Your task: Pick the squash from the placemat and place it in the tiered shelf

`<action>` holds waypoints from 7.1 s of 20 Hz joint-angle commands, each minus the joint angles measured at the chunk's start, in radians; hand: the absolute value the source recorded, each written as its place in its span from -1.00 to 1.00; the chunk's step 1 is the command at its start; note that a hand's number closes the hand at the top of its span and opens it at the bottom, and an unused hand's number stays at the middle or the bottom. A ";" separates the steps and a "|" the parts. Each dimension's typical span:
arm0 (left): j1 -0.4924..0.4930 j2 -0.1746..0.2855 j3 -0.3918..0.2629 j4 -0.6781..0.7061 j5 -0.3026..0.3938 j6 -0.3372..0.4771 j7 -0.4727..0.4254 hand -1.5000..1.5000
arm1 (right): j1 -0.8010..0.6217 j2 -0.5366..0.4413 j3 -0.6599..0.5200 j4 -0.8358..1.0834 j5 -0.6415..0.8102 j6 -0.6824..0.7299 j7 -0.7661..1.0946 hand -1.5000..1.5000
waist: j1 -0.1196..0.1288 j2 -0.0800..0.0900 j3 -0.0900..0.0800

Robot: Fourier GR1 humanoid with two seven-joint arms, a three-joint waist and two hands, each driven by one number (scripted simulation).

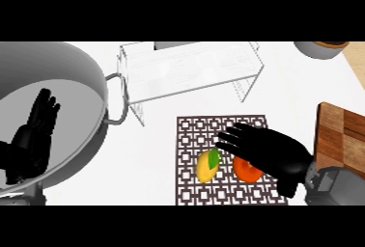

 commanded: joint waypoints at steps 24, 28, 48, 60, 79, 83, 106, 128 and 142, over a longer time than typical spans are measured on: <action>0.053 -0.101 0.010 -0.112 -0.040 -0.096 0.017 0.00 | 0.057 0.244 -0.016 0.359 0.304 -0.104 -0.182 1.00 | -0.003 -0.001 0.001; -0.037 -0.088 0.040 -0.080 -0.037 -0.097 0.081 0.00 | 0.062 0.203 -0.003 0.399 0.377 -0.258 -0.312 1.00 | -0.007 0.000 0.002; -0.049 -0.113 0.080 -0.016 -0.069 -0.120 0.021 0.00 | 0.196 0.640 0.052 0.089 0.200 -0.208 0.699 1.00 | -0.017 -0.003 0.000; -0.005 -0.145 0.061 -0.078 -0.070 -0.140 0.047 0.00 | -0.151 0.643 0.106 -0.239 0.172 -0.499 1.311 1.00 | -0.001 -0.009 0.000; -0.090 -0.157 0.089 0.015 -0.117 -0.146 0.018 0.00 | -0.426 0.643 -0.273 0.075 0.122 -0.548 1.129 1.00 | -0.007 0.002 0.001; -0.034 -0.166 0.079 -0.057 -0.117 -0.155 0.056 0.00 | -0.399 0.643 -0.291 0.264 0.150 -0.690 0.998 1.00 | 0.001 0.002 0.001; -0.061 -0.206 0.092 -0.033 -0.142 -0.166 0.023 0.00 | -0.672 0.643 -0.541 1.007 -0.194 -1.033 0.504 -1.00 | 0.016 0.008 0.001; -0.050 -0.186 0.168 -0.045 -0.117 -0.194 0.073 0.00 | -0.578 0.461 -0.712 0.647 -0.362 -0.990 0.589 -1.00 | -0.045 -0.011 0.002; -0.041 -0.209 0.128 -0.152 -0.152 -0.193 0.146 0.00 | -0.113 0.212 -0.869 0.063 -0.637 -0.641 0.665 -1.00 | -0.031 -0.006 0.002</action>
